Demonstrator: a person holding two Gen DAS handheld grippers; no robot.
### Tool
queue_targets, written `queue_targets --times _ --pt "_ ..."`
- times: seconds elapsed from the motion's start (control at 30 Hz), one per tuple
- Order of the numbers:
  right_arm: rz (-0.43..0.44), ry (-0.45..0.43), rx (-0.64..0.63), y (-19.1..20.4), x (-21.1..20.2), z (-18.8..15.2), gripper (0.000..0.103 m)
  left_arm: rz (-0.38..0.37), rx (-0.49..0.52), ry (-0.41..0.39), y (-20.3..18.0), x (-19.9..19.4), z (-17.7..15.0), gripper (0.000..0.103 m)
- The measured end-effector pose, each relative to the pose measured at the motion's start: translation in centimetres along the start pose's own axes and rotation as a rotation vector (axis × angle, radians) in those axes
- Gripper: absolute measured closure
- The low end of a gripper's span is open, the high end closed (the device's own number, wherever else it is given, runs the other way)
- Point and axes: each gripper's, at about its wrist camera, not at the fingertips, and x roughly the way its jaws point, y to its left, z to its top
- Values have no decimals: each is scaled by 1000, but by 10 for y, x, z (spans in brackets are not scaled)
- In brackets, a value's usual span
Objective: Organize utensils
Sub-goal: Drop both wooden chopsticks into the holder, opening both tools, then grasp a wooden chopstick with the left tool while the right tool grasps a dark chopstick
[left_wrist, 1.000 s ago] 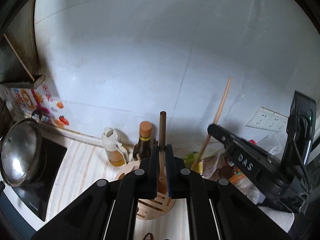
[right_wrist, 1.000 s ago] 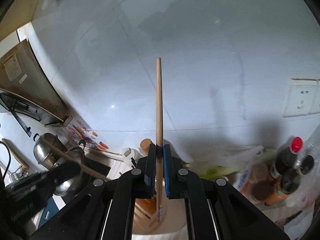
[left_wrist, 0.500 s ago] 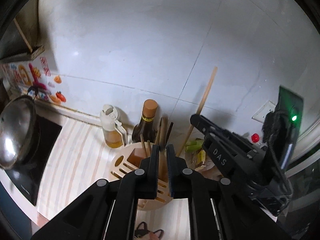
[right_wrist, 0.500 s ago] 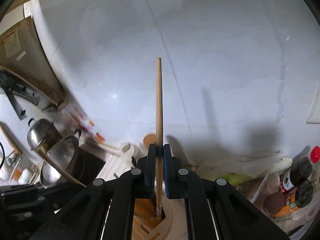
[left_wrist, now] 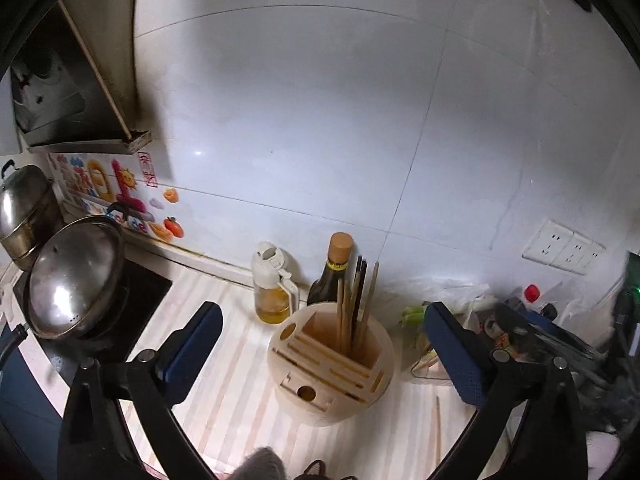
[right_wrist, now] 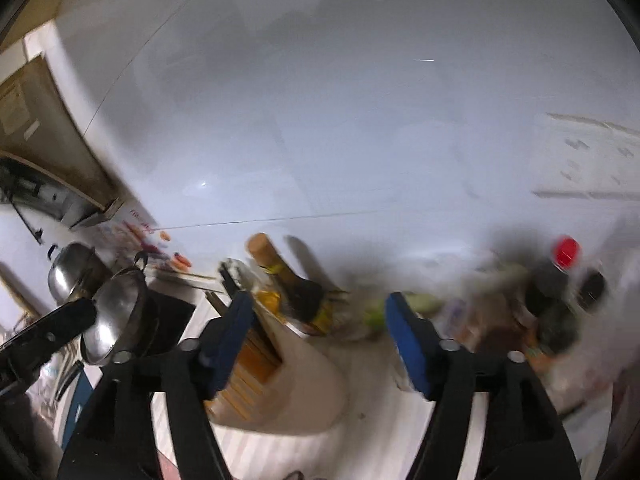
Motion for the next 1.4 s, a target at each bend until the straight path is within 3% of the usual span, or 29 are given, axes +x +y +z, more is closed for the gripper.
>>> queue_targets --times 0.13,0.3,0.53,0.6,0.67,0.77,0.83,0.9,0.97,1.0,1.03,1.1,1.13,1.2,1.4 --pt "-83 -25 68 -43 -30 -30 10 -19 23 56 -11 11 -31 0" --pt "-176 37 159 -109 -47 -82 2 -60 86 192 -41 49 -79 0" --pt "-358 242 239 -186 -30 -150 2 -74 224 379 -107 110 -152 0" --pt "-374 306 271 -203 -19 -167 14 -94 250 435 -131 126 -173 0" --pt "-364 388 327 -225 -3 -189 50 -117 262 482 -149 140 -188 1" --pt "-345 440 384 -244 7 -209 54 -144 269 549 -176 163 -209 3" --pt "-352 457 389 -253 10 -219 55 -149 272 601 -193 183 -223 9" --pt "-346 462 400 -258 11 -226 55 -157 281 642 -203 199 -232 23" --pt "-342 475 410 -263 14 -231 58 -154 306 672 -215 214 -244 30" --pt "-339 477 414 -263 14 -233 58 -143 323 678 -220 219 -248 40" --pt "-338 480 415 -261 16 -234 58 -122 349 684 -225 225 -253 44" --pt "-337 488 419 -262 20 -235 58 -95 386 697 -230 231 -261 63" --pt "-328 496 424 -262 23 -236 58 -92 394 661 -231 229 -260 70" --pt "-316 508 421 -259 29 -237 58 -107 400 656 -233 227 -262 95" --pt "-296 589 319 -231 65 -238 58 -68 359 665 -192 218 -264 98"
